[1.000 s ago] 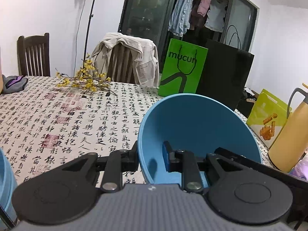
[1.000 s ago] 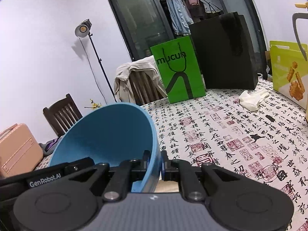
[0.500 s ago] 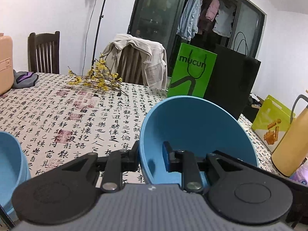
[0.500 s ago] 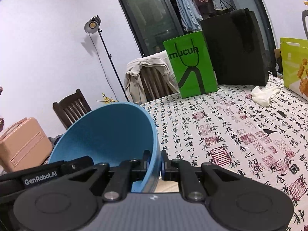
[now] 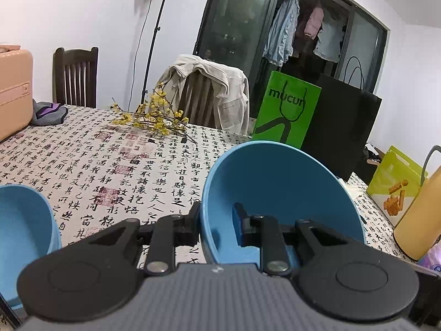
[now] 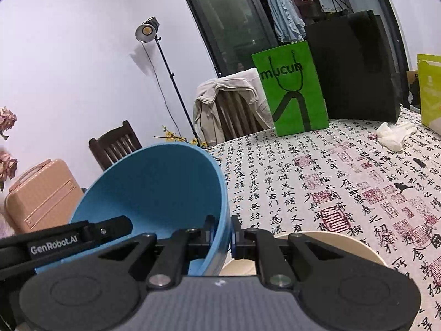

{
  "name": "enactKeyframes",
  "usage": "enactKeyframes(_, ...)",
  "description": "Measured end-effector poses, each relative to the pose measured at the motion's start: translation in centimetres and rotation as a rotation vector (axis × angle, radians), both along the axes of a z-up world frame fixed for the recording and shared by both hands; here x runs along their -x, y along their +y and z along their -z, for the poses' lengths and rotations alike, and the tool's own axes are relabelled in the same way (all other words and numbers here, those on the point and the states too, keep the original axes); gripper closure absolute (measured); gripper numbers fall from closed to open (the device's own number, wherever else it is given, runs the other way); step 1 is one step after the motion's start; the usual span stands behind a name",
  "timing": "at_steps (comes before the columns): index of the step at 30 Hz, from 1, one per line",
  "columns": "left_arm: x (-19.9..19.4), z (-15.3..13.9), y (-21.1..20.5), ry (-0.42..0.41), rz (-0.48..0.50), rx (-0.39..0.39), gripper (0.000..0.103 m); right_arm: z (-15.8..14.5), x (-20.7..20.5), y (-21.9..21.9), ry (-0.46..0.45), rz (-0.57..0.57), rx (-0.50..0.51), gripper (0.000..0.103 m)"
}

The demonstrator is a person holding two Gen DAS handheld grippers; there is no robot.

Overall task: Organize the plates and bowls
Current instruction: 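Move the held blue bowl with both grippers over the stacked blue bowls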

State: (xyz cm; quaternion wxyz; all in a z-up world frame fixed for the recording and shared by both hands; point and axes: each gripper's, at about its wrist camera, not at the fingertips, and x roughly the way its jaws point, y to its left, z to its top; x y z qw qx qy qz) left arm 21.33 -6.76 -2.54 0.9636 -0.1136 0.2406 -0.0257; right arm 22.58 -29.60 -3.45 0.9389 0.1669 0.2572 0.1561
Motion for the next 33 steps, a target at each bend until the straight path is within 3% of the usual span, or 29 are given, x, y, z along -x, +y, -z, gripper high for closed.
enactKeyframes(33,2.5,-0.9,5.0,-0.028,-0.134,0.021,0.079,-0.8,-0.1,4.9,-0.025,-0.157,-0.021,0.092)
